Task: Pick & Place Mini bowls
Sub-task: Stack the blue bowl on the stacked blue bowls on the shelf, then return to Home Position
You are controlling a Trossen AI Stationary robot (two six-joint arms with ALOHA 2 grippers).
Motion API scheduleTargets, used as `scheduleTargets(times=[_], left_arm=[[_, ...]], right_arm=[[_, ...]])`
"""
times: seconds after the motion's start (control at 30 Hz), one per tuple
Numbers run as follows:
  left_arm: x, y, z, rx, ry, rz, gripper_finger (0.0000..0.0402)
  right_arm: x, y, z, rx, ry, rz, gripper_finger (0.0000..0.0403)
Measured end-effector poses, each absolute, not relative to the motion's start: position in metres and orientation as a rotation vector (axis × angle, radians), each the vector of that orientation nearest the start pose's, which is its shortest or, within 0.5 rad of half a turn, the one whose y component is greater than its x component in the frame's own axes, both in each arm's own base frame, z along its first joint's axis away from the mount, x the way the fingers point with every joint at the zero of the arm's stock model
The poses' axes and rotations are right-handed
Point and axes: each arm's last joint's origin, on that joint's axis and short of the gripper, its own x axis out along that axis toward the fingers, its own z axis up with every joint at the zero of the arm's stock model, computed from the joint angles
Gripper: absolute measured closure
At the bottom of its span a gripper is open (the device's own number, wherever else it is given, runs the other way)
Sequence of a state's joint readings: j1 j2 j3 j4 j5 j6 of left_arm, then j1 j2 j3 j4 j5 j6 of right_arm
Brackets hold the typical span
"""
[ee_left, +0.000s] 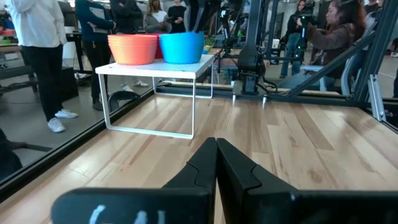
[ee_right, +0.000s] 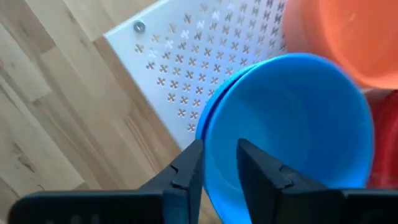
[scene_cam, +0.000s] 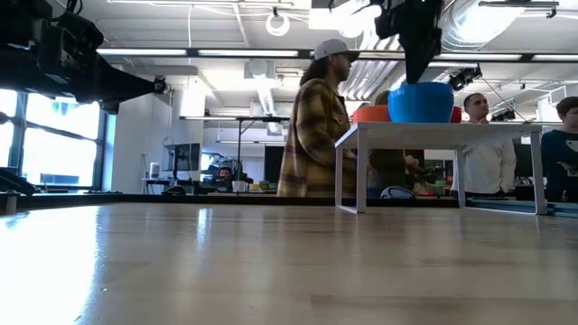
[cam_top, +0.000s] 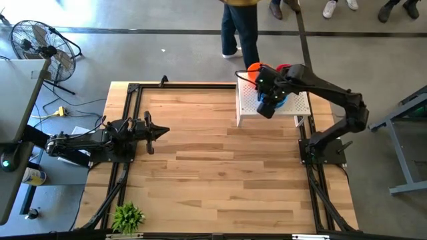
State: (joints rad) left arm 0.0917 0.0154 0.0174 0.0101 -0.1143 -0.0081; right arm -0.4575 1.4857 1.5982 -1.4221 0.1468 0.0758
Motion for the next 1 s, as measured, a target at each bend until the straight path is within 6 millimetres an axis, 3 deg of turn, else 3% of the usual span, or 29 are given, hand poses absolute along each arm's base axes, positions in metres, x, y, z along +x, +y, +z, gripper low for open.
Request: scheduleTargets(times=[0.17,0.3,0.53,0.77,1.0], left_arm=[[0.097,0.012,0.169,-0.008,-0.013,0.206,0.0401],[0.097,0.012,0.169,-0.008,-0.013,0.206,0.0401],[0.097,0.012,0.169,-0.008,-0.013,0.206,0.0401],[0.097,0.012,0.169,-0.008,-0.013,0.206,0.0401],[0.097,0.012,0.169,-0.008,-0.013,0.206,0.0401]], right_arm=[[0.215,-0.109,0.380,0.201,1.194,-0.528,0.0304],[0.203,-0.098,0.382,0.155,1.052,-0.409,0.0317],[0.192,-0.077,0.350,0.051,0.723,-0.215,0.0396],[0.181,-0.062,0.311,-0.058,0.384,-0.140,0.0399],[0.163,-0.053,0.274,-0.114,0.205,-0.160,0.0402]])
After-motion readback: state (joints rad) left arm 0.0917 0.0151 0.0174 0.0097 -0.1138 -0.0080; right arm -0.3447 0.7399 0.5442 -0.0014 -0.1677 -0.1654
